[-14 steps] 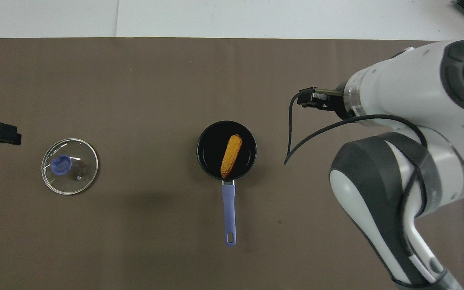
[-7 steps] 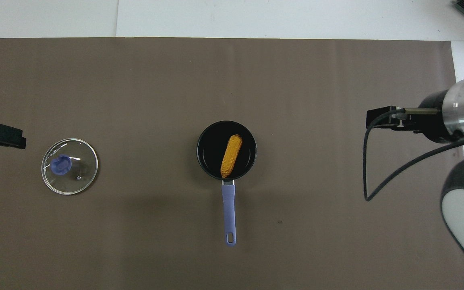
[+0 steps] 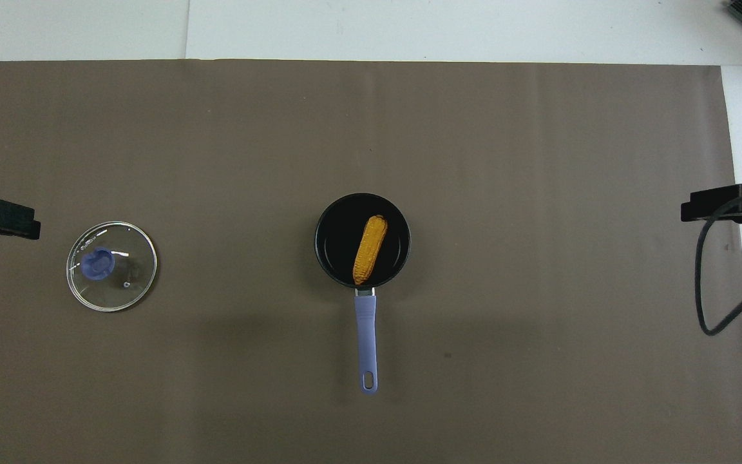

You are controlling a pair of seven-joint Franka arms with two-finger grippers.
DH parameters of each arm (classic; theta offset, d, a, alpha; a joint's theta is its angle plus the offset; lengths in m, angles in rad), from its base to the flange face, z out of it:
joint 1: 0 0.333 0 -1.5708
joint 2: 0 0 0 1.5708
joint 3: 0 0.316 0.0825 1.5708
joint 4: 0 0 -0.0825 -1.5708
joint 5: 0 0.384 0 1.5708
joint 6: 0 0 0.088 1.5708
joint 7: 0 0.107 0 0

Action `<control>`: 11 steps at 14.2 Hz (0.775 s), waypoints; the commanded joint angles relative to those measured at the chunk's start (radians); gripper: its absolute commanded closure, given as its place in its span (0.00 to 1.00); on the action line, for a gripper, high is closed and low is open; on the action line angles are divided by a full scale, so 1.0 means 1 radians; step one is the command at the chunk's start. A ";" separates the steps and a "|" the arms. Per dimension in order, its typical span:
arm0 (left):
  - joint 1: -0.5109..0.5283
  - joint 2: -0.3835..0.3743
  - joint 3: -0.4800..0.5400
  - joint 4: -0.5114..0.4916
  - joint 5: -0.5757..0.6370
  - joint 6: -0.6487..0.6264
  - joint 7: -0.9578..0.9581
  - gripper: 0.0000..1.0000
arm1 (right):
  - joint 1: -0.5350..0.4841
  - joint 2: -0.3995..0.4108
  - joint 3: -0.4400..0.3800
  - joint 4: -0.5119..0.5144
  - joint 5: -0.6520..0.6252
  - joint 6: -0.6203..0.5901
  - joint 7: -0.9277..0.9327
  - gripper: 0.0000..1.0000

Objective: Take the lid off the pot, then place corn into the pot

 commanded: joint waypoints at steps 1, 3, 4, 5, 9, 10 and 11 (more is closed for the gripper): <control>-0.001 -0.006 0.016 0.010 -0.005 -0.018 -0.012 0.00 | -0.022 0.004 0.020 0.034 0.009 -0.042 -0.018 0.00; -0.001 -0.006 0.017 0.010 -0.005 -0.018 -0.012 0.00 | -0.020 0.002 0.020 0.025 0.009 -0.041 -0.008 0.00; -0.001 -0.006 0.017 0.010 -0.005 -0.018 -0.012 0.00 | -0.019 0.002 0.020 0.022 0.009 -0.039 -0.010 0.00; -0.003 -0.006 0.016 0.010 -0.005 -0.018 -0.011 0.00 | -0.018 0.002 0.020 0.022 0.009 -0.038 -0.016 0.00; -0.001 -0.006 0.017 0.010 -0.005 -0.020 -0.012 0.00 | -0.018 -0.001 0.020 0.014 0.006 -0.038 -0.019 0.00; -0.001 -0.006 0.017 0.010 -0.005 -0.018 -0.012 0.00 | -0.018 0.004 0.021 0.030 -0.006 -0.051 -0.024 0.00; -0.003 -0.006 0.016 0.010 -0.005 -0.018 -0.012 0.00 | -0.020 0.004 0.022 0.059 -0.006 -0.077 -0.030 0.00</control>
